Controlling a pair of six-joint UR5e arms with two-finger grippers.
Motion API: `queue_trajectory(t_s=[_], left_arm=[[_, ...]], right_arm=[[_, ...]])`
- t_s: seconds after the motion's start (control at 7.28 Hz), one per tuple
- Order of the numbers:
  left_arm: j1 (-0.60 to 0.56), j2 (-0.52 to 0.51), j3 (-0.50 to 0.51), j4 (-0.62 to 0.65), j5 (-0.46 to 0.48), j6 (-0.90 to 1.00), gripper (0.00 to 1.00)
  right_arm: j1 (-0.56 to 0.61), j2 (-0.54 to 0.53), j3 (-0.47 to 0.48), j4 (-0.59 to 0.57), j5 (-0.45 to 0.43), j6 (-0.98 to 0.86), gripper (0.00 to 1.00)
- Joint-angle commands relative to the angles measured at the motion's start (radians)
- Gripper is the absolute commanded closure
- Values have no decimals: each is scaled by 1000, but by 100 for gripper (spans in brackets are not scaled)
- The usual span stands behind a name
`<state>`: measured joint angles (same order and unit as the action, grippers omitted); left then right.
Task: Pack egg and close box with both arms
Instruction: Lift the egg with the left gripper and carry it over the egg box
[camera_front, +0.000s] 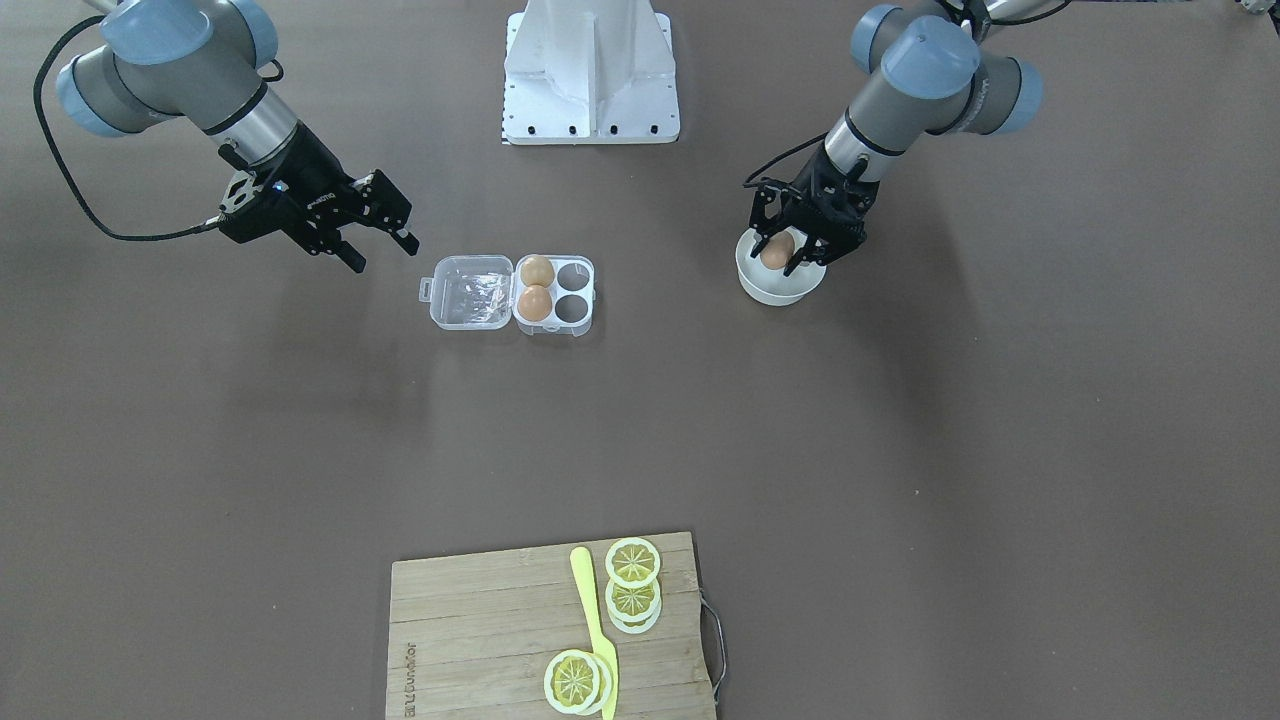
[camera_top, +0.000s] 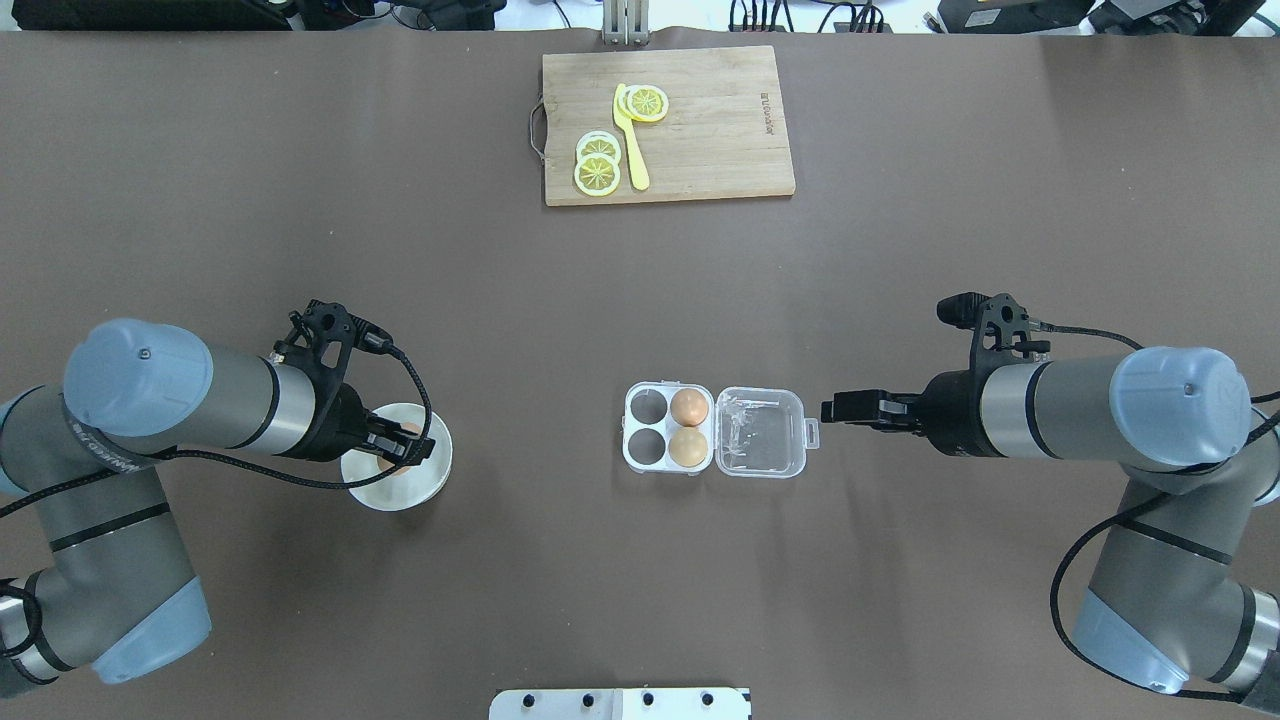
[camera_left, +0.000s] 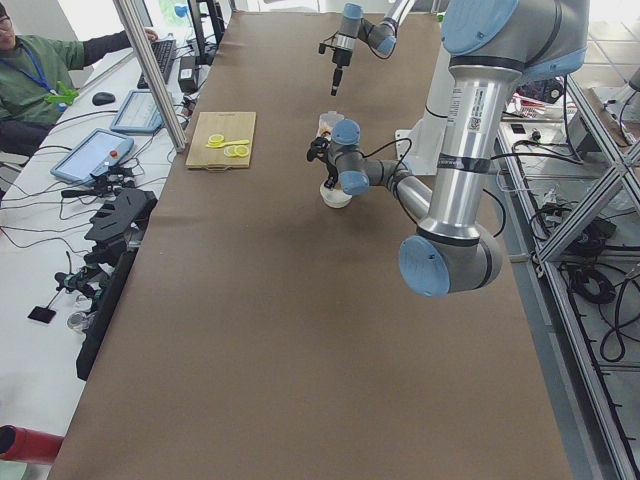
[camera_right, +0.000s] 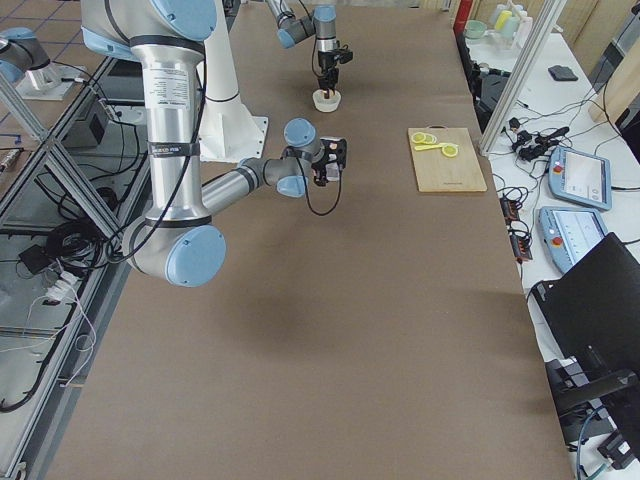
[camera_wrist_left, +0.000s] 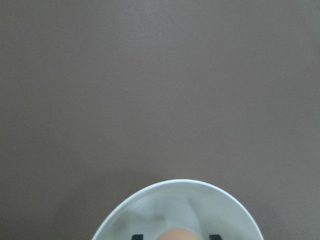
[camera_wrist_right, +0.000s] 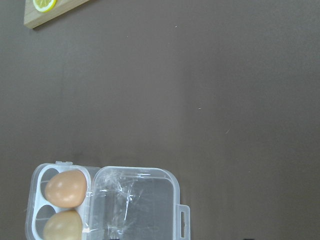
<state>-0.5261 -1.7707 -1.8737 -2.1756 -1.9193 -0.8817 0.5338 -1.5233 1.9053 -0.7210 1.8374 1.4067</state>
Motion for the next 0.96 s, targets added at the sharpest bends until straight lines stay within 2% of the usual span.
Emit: queue_trajectory(t_s=[0.0, 0.41, 0.82], left_arm=[[1, -22, -7, -85, 61, -117, 100], [11, -126, 123, -330, 158, -268, 100], [95, -194, 206, -496, 360, -289, 100]], right_arm=[[0, -1, 0, 0, -3, 0, 14], [0, 2, 0, 0, -18, -2, 14], [-3, 5, -2, 0, -20, -2, 13]])
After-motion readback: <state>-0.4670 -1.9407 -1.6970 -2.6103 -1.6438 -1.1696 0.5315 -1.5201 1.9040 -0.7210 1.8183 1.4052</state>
